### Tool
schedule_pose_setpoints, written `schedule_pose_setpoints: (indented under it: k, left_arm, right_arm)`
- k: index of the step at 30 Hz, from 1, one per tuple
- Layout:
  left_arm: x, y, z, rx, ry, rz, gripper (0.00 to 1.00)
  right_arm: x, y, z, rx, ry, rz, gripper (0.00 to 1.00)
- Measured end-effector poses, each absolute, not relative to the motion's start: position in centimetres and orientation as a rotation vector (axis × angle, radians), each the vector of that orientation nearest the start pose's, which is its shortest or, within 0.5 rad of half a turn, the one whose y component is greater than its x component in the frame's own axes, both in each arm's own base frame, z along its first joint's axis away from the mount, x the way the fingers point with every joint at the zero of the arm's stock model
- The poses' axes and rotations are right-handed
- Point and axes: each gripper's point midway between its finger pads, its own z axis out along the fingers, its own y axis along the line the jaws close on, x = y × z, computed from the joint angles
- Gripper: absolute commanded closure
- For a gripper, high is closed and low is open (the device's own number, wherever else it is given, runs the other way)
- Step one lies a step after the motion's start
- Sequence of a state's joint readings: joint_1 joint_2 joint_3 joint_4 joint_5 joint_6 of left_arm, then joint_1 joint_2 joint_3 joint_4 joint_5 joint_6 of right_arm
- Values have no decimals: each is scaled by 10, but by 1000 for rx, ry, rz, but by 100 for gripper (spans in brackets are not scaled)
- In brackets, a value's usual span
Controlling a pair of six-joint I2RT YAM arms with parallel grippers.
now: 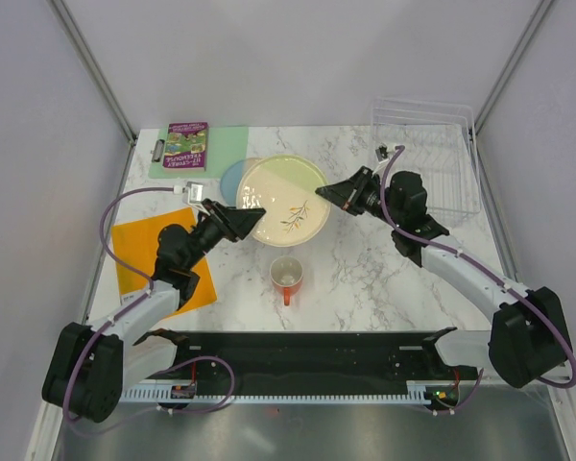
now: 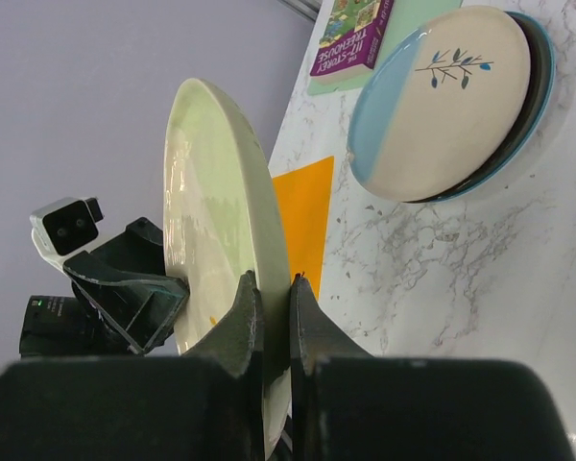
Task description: Unload the plates from the dish rack
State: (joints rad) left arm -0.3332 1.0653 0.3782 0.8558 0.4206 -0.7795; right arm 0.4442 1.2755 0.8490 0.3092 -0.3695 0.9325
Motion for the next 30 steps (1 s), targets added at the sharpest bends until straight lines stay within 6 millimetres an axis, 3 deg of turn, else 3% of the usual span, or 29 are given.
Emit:
schedule_pose_setpoints:
  k: [2,5,9,11,13,14,18,24,26,30]
  left_arm:
    - [292,-206,247,22,1523,-1219,67]
    - [293,-206,250,-32,1530,-1262,98]
    - [294,-209,263,-116,1541,-1344,98]
    - [295,-210,268,-110,1539,-1348,98]
    - [297,-210,267,-108,1557,-1338,98]
    - [297,-211,266,-104,1569,-1331,98]
    - [297,-220,261,7,1617,-1248,98]
    - [325,-220,257,86,1699,-1175,98]
    - [349,-206,244,57,1743,-1107,98]
    - [399,-157,194,-118,1891,-950,98]
  right_arm:
    - [332,262,269,149,1849,1322,100]
    - [333,260,269,133,1818,1329,100]
    - [337,256,274,97,1762,1309,99]
    - [338,255,277,99,1746,1311,91]
    - [339,254,277,107,1746,1309,60]
    - [340,253,275,127,1754,1301,51]
    - [344,251,256,174,1856,1227,34]
    - [356,233,249,200,1925,1091,33]
    - [362,224,254,216,1905,1071,33]
    - [366,208,269,222,1855,1041,32]
